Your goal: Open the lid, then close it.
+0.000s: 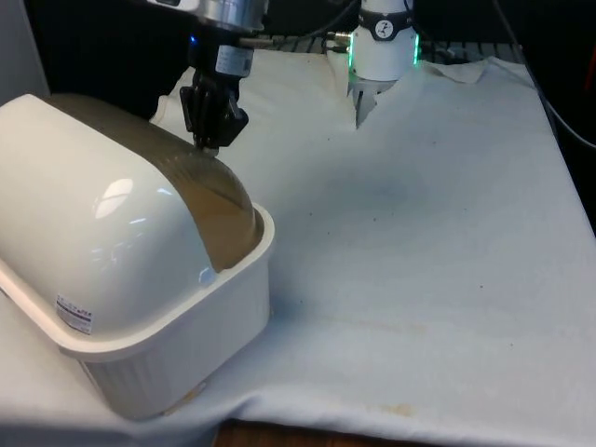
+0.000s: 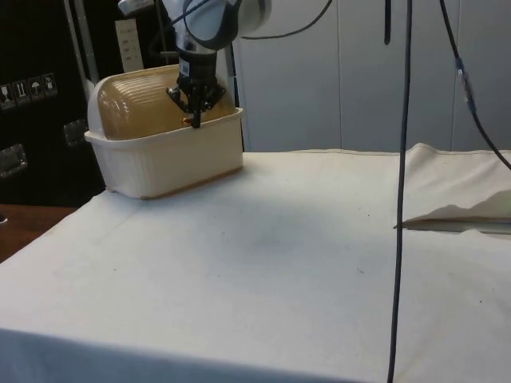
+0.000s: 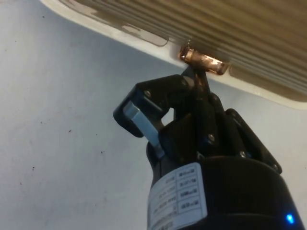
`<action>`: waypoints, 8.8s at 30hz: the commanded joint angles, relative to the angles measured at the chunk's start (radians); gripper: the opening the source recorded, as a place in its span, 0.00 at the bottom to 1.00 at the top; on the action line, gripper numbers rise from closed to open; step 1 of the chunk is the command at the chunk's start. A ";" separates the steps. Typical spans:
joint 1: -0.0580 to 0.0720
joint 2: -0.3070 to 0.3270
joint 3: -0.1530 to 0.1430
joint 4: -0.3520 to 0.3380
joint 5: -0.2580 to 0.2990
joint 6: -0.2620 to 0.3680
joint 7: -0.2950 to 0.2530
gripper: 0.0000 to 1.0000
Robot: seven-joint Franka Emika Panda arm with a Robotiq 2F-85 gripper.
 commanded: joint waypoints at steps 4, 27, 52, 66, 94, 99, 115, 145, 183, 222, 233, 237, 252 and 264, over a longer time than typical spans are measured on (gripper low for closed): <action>0.014 -0.004 -0.021 0.019 -0.022 -0.022 0.041 0.00; 0.012 -0.041 -0.024 0.063 -0.073 -0.056 0.161 0.00; 0.009 -0.050 -0.028 0.114 -0.073 -0.045 0.261 0.00; 0.008 -0.012 -0.028 0.154 -0.069 -0.030 0.337 0.00; 0.005 0.018 -0.033 0.229 -0.065 -0.028 0.458 0.00; 0.009 0.017 -0.041 0.248 -0.072 -0.036 0.483 0.00; 0.012 0.014 -0.053 0.300 -0.074 -0.044 0.540 0.00; 0.001 0.027 -0.066 0.317 -0.063 -0.052 0.586 0.00; -0.007 0.161 -0.086 0.477 -0.017 -0.122 0.686 0.00; -0.003 0.107 -0.084 0.445 -0.014 -0.296 0.728 0.00; 0.012 0.135 -0.076 0.448 -0.009 -0.335 0.775 0.00; 0.019 0.145 -0.074 0.451 -0.008 -0.358 0.787 0.00; 0.034 0.140 -0.069 0.449 -0.008 -0.471 0.811 0.00; 0.047 0.093 -0.068 0.425 -0.012 -0.554 0.823 0.00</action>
